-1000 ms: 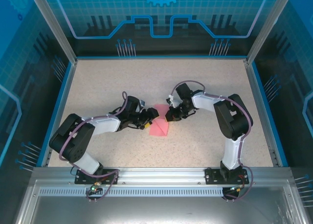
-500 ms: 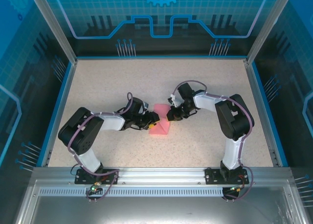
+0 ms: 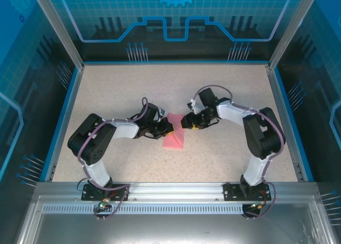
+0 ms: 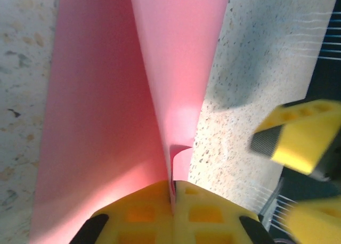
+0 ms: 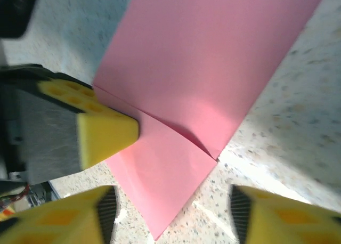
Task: Fold a paper plane with a square sheet of paper (pick it up from the middle)
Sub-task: Turn over the paper at the center of the table.
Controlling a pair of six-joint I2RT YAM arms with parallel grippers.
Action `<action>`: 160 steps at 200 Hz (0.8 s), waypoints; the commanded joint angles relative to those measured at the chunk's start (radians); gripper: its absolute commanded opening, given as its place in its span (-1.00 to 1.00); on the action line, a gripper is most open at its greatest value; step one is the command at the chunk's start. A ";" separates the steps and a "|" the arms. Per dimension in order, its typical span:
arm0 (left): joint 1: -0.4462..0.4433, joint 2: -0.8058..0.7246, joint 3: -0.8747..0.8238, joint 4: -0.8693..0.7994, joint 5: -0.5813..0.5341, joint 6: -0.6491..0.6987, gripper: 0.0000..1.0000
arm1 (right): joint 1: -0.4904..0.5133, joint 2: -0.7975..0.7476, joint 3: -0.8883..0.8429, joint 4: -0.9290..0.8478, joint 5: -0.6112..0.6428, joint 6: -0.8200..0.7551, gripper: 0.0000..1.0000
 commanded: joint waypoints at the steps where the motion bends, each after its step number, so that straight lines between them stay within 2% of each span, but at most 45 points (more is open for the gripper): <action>1: -0.005 -0.065 0.068 -0.154 -0.038 0.086 -0.99 | -0.056 -0.150 -0.045 0.057 0.059 0.057 0.54; 18: -0.006 -0.126 0.134 -0.329 -0.091 0.165 -0.98 | -0.082 -0.249 -0.073 0.071 0.133 0.078 0.75; 33: -0.008 -0.168 0.233 -0.552 -0.186 0.263 -0.97 | -0.100 -0.315 -0.090 0.070 0.191 0.092 0.88; 49: -0.021 -0.196 0.345 -0.774 -0.353 0.356 -0.96 | -0.117 -0.358 -0.094 0.053 0.245 0.096 0.98; 73: -0.057 -0.197 0.513 -1.058 -0.651 0.457 -0.95 | -0.127 -0.392 -0.102 0.043 0.281 0.080 0.98; 95: -0.117 -0.140 0.651 -1.236 -0.957 0.491 -0.96 | -0.136 -0.415 -0.128 0.059 0.293 0.087 0.98; 116: -0.172 -0.040 0.756 -1.354 -1.175 0.480 -0.96 | -0.147 -0.433 -0.152 0.069 0.307 0.097 0.98; 160: -0.241 0.217 0.874 -1.486 -1.428 0.386 -0.96 | -0.168 -0.451 -0.166 0.023 0.356 0.108 0.98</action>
